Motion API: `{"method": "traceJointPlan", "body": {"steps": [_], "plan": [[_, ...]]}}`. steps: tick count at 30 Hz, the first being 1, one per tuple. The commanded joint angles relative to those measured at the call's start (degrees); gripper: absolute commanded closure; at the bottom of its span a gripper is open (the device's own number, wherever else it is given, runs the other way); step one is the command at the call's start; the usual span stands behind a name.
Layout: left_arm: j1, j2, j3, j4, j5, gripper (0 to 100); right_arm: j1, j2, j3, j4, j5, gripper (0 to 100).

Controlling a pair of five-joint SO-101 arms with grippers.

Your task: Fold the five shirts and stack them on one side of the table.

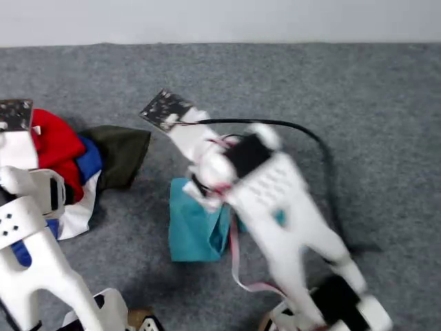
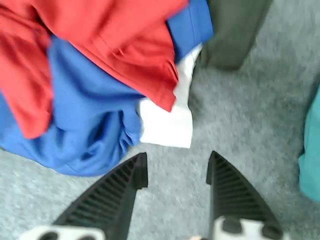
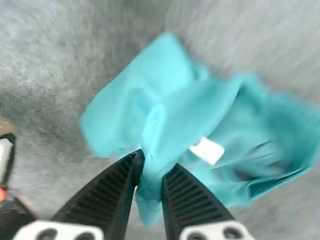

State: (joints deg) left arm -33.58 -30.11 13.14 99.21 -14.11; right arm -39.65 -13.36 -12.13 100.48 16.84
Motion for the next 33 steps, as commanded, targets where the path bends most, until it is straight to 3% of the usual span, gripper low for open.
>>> {"method": "traceJointPlan", "body": {"steps": [1, 5, 14, 23, 29, 33], "plan": [[0.18, -1.93, -5.85, 0.35, 0.62, 79, 4.44, -12.70, -0.18, 2.42, 5.36, 99.1], [3.78, -1.93, -8.75, 0.35, 0.62, 79, 12.53, -19.21, 0.88, 2.42, 8.00, 99.1], [23.03, -1.85, -9.54, 0.35, 6.33, 79, 30.81, -37.23, 20.40, 2.42, 20.57, 99.1], [37.45, -1.41, -9.54, -0.18, 6.33, 79, 58.59, -48.40, 28.75, -0.04, 35.34, 99.1], [40.97, -1.41, -9.54, -4.66, 6.33, 79, 68.62, -48.40, 29.10, -9.71, 35.78, 99.1], [42.55, -1.32, -9.10, -10.64, 6.42, 79, 69.67, -48.48, 29.45, -12.79, 28.57, 99.1]]}}
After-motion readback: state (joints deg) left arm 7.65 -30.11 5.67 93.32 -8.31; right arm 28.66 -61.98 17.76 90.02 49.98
